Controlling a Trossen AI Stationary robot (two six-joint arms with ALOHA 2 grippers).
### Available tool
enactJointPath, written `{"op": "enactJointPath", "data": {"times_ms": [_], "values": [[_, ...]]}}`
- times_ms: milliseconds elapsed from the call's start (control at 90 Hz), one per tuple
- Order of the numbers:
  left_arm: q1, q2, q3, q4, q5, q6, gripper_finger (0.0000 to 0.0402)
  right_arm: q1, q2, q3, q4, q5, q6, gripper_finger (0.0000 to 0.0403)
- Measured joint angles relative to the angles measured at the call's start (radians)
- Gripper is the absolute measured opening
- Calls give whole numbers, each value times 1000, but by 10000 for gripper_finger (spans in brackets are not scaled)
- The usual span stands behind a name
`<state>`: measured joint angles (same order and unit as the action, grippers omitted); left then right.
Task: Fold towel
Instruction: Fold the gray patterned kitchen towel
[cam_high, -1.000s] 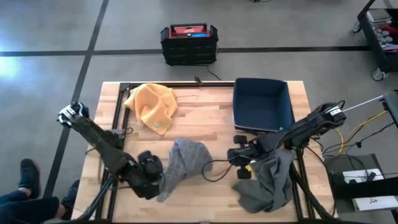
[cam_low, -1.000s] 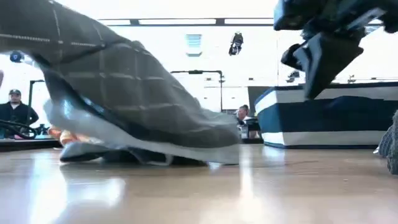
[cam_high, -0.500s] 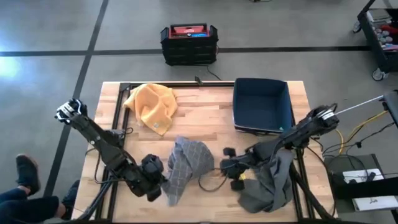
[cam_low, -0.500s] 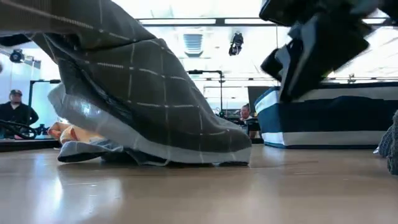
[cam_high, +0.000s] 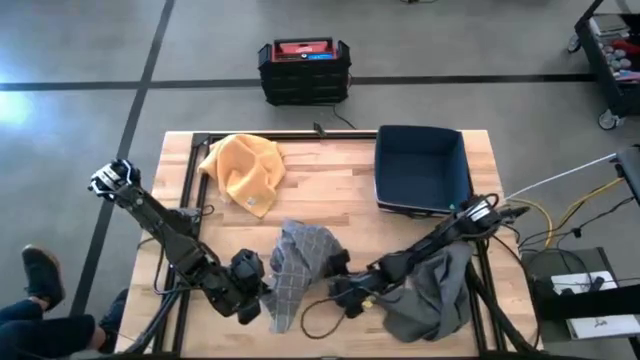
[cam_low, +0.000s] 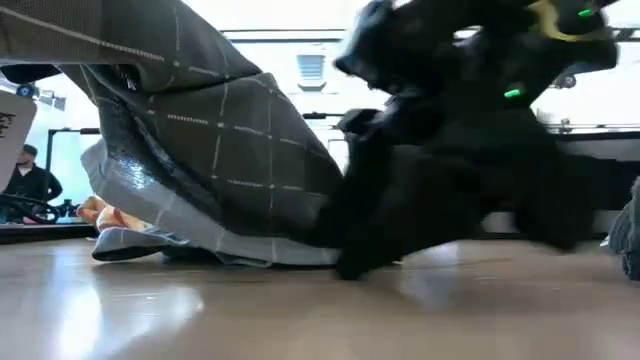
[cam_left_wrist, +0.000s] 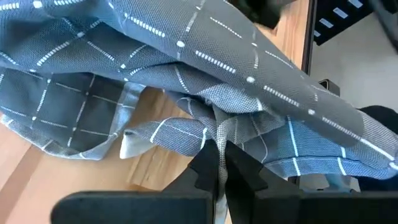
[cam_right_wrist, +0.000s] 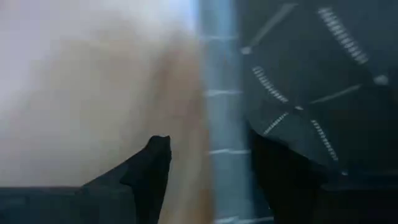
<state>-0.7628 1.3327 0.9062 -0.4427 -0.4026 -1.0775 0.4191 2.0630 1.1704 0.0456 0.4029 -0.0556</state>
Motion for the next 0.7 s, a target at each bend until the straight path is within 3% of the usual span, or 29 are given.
{"op": "enactJointPath", "data": {"times_ms": [233, 300, 389, 444, 700], "values": [[-2, 0, 0, 44, 13, 39, 0, -56, 56, 60, -82, -109, 168, 151], [-2, 0, 0, 59, 19, 57, 0, -55, 59, 60, -108, -107, 179, 115], [-2, 0, 0, 62, 19, 59, 0, -54, 42, 59, -154, -108, 204, 37], [-2, 0, 0, 63, 20, 59, 0, -46, 7, 55, -176, -115, 196, 13], [-3, -29, 101, 46, 28, 104, 0, 3, -306, 82, -494, -231, 244, 3]]}}
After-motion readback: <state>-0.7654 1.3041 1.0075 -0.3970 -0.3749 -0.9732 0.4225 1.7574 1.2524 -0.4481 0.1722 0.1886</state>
